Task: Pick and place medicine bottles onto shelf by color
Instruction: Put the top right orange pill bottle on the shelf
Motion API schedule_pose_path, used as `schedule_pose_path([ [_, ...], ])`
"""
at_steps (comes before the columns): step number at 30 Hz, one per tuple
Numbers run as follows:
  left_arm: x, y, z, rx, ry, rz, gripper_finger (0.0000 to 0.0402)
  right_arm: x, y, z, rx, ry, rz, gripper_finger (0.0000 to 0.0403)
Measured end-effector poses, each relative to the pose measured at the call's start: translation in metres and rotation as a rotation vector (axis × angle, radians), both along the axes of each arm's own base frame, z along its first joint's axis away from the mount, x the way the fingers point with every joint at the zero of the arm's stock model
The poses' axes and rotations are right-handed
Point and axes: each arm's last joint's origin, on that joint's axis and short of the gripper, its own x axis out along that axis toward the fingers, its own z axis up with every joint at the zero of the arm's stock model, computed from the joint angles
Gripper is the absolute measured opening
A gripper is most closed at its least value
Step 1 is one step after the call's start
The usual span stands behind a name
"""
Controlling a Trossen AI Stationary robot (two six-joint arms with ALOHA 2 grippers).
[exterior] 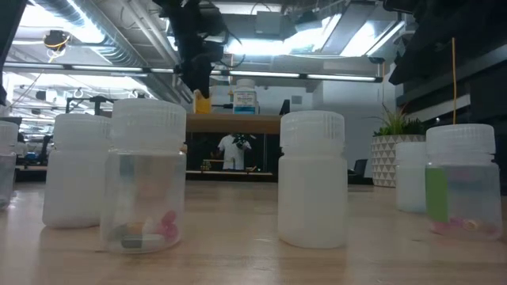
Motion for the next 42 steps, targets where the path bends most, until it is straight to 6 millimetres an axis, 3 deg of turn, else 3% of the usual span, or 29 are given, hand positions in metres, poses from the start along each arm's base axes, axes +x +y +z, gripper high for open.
schedule_pose_path([
  [17, 0.0051, 0.0024, -0.0032, 0.019, -0.001, -0.008, 0.0194, 0.0, -0.0001, 0.0, 0.001, 0.0, 0.0, 0.0261],
  [42, 0.004, 0.0042, -0.0025, 0.07, 0.03, 0.042, 0.029, 0.0, 0.0, 0.0, 0.001, 0.0, 0.0, 0.0261],
])
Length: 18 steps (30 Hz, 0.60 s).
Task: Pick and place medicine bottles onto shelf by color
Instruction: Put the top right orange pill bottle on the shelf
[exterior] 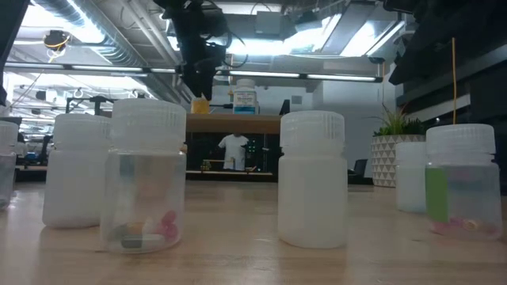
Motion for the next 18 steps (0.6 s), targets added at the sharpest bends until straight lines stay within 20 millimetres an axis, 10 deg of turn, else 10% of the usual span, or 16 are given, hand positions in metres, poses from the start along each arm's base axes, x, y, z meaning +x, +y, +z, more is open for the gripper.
schedule_pose_path([
  [18, -0.001, -0.033, 0.04, 0.072, 0.179, -0.07, 0.0285, 0.0, 0.0, 0.0, 0.011, 0.003, 0.001, 0.0261],
])
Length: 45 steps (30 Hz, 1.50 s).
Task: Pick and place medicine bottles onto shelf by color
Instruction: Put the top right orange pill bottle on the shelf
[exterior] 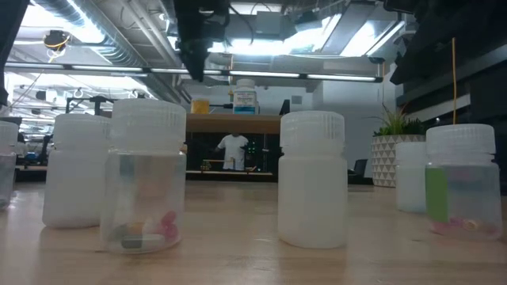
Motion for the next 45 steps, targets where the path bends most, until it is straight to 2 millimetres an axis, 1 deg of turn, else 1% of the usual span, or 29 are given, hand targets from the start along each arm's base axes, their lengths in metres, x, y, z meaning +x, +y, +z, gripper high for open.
schedule_pose_path([
  [5, -0.01, -0.001, -0.004, -0.055, 0.072, 0.041, 0.0285, 0.0, 0.0, 0.0, -0.001, -0.001, 0.001, 0.0261],
  [11, -0.021, -0.006, -0.007, -0.126, 0.171, 0.067, 0.0285, 0.0, 0.0, 0.0, -0.002, -0.001, 0.002, 0.0261],
  [15, -0.028, -0.007, -0.005, -0.107, 0.23, 0.095, 0.0285, 0.0, 0.0, 0.0, -0.002, -0.001, 0.002, 0.0261],
  [22, -0.041, 0.007, -0.005, -0.1, 0.244, 0.162, 0.0279, 0.0, 0.0, 0.0, 0.01, 0.001, -0.011, 0.0261],
  [29, -0.056, 0.026, -0.004, -0.092, 0.214, 0.242, 0.0235, 0.0, 0.0, 0.0, 0.013, 0.001, -0.014, 0.0261],
  [32, -0.055, 0.036, -0.003, -0.071, 0.127, 0.256, 0.0219, 0.0, 0.0, 0.0, 0.013, 0.001, -0.014, 0.0261],
  [35, -0.051, 0.041, -0.003, -0.098, 0.024, 0.252, 0.0212, 0.0, 0.0, 0.0, 0.013, 0.001, -0.014, 0.0261],
  [39, -0.044, 0.046, -0.012, -0.122, 0.037, 0.248, 0.0211, 0.0, 0.0, 0.0, 0.013, 0.001, -0.014, 0.0261],
  [45, -0.029, 0.06, -0.036, -0.154, 0.064, 0.276, 0.0209, 0.0, 0.0, 0.0, 0.013, 0.001, -0.014, 0.0261],
])
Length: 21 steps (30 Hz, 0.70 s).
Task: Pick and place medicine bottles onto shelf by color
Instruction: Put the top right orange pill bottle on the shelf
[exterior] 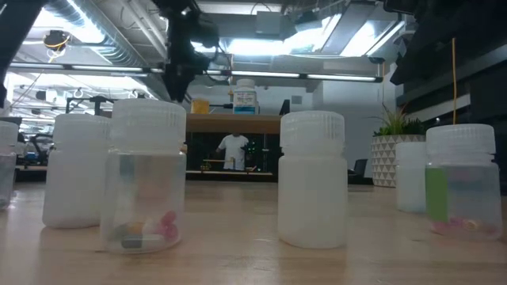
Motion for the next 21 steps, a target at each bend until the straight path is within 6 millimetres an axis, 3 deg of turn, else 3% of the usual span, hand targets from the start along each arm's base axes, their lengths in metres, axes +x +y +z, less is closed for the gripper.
schedule_pose_path([
  [6, 0.012, 0.005, -0.011, 0.005, -0.005, -0.015, 0.0209, 0.0, 0.0, 0.0, 0.0, 0.0, 0.001, 0.0261],
  [21, 0.037, -0.012, -0.01, 0.003, -0.089, -0.117, 0.0208, 0.0, 0.0, 0.0, 0.005, 0.002, 0.005, 0.0261],
])
